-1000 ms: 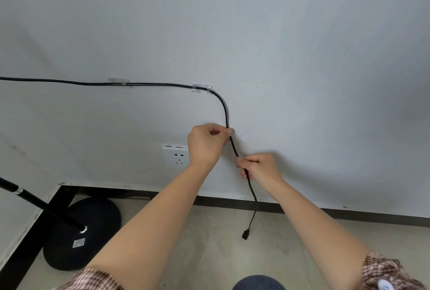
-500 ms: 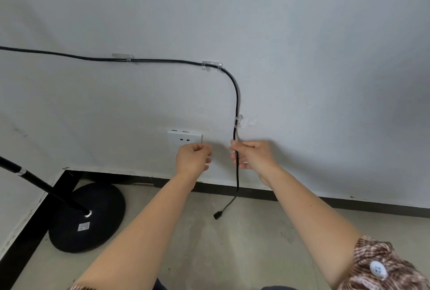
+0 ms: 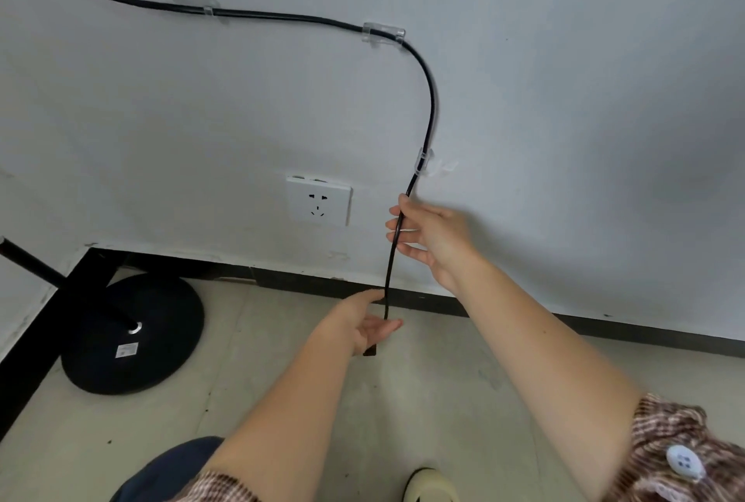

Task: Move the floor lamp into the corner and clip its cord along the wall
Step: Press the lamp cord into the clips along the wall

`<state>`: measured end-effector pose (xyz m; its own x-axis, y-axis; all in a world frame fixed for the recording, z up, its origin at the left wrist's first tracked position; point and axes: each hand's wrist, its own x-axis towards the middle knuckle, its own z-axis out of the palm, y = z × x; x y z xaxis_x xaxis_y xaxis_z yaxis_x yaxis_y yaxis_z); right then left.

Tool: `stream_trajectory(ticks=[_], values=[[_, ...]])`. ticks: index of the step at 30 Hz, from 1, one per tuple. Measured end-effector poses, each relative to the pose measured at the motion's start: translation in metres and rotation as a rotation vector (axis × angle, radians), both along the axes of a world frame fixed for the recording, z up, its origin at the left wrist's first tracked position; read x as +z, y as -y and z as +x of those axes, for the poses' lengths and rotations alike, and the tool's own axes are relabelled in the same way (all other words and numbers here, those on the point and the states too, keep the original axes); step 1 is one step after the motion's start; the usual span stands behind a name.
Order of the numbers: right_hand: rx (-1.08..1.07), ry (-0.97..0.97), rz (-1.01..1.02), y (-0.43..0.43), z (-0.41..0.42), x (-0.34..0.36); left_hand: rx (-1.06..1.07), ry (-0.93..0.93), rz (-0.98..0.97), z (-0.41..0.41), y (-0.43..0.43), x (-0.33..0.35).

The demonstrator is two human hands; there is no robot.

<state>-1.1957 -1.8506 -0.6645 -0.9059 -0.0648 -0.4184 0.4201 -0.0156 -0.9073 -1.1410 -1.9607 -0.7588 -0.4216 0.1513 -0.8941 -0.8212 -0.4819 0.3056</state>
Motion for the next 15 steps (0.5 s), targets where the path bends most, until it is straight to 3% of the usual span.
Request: stream_trajectory(ticks=[5,10,15], values=[[-0.003,0.010,-0.010,-0.002,0.000,-0.004,0.192,0.012,0.113,0.000,-0.007,-0.015],[-0.016,-0.024,0.014,-0.005,0.003,-0.008,0.265,-0.017,0.059,0.003,0.013,-0.028],[0.035,-0.073,0.238,0.002,0.013,-0.019,0.296,-0.095,0.003,-0.001,0.041,-0.022]])
